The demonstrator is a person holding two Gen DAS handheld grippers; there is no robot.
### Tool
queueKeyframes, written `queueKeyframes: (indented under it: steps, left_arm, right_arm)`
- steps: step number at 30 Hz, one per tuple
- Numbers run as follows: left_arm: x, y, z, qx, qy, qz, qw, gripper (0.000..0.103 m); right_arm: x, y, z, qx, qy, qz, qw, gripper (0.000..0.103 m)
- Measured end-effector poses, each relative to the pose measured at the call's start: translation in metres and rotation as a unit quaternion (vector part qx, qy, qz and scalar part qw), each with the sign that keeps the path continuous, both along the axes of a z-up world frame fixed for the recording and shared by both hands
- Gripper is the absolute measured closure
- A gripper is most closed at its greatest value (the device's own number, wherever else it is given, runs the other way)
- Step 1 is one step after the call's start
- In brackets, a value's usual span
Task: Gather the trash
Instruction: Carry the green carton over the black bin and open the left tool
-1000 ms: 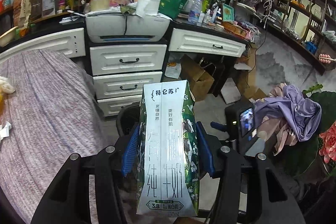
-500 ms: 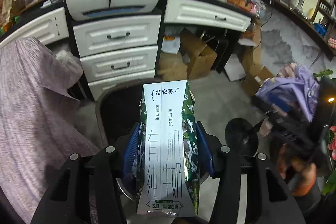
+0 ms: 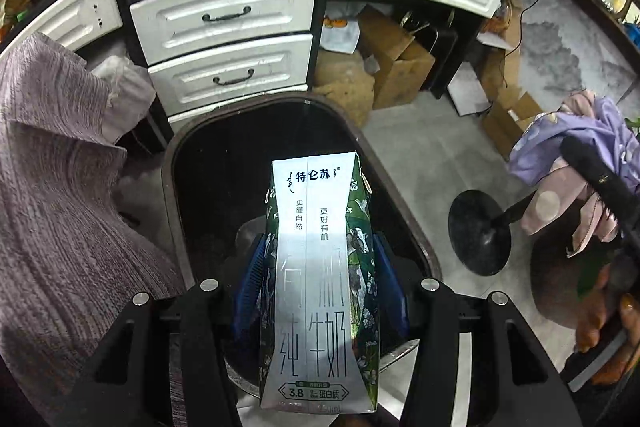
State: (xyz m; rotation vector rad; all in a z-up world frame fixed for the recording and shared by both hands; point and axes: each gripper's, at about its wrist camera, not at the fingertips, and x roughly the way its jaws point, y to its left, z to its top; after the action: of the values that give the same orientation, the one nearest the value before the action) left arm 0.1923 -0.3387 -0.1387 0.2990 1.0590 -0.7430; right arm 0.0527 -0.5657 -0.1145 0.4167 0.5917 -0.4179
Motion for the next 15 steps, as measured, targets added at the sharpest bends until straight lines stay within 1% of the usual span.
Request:
queueKeyframes:
  steps: [1, 2, 3, 4, 5, 6, 8, 11, 13, 15]
  left_arm:
    - [0.000, -0.001, -0.002, 0.007, -0.001, 0.001, 1.0000, 0.050]
    - [0.000, -0.003, -0.004, 0.017, -0.002, -0.001, 0.9999, 0.047]
    - [-0.001, -0.003, -0.005, 0.023, -0.004, -0.005, 0.9997, 0.036]
    - [-0.003, -0.005, -0.005, 0.028, -0.008, -0.008, 0.9995, 0.029]
    - [-0.005, -0.006, -0.005, 0.035, -0.016, -0.012, 0.9992, 0.019]
    - [-0.007, -0.006, -0.007, 0.040, -0.021, -0.015, 0.9989, 0.015]
    - [-0.011, -0.008, -0.009, 0.054, -0.030, -0.025, 0.9978, 0.014]
    - [-0.014, -0.008, -0.011, 0.069, -0.036, -0.028, 0.9966, 0.014]
    - [-0.017, -0.006, -0.010, 0.069, -0.037, -0.026, 0.9966, 0.013]
    - [-0.020, -0.002, -0.004, 0.061, -0.040, -0.022, 0.9971, 0.013]
  right_arm:
    - [0.000, 0.000, 0.000, 0.000, 0.000, 0.000, 1.000, 0.012]
    - [0.000, 0.001, 0.000, 0.000, 0.000, 0.000, 1.000, 0.012]
    - [0.000, 0.001, 0.000, 0.000, 0.000, 0.000, 1.000, 0.012]
    - [0.000, 0.000, 0.000, 0.000, 0.000, -0.001, 1.000, 0.012]
    - [0.000, 0.001, 0.000, 0.000, 0.000, -0.001, 1.000, 0.012]
    - [0.000, 0.001, 0.001, 0.000, 0.000, -0.002, 1.000, 0.012]
    - [0.000, 0.001, 0.002, 0.002, -0.001, -0.002, 1.000, 0.012]
    - [-0.001, 0.001, 0.003, 0.006, -0.003, -0.003, 1.000, 0.012]
    - [-0.002, 0.002, 0.005, 0.007, -0.006, -0.003, 1.000, 0.012]
    - [-0.002, 0.002, 0.007, 0.006, -0.008, -0.003, 1.000, 0.012]
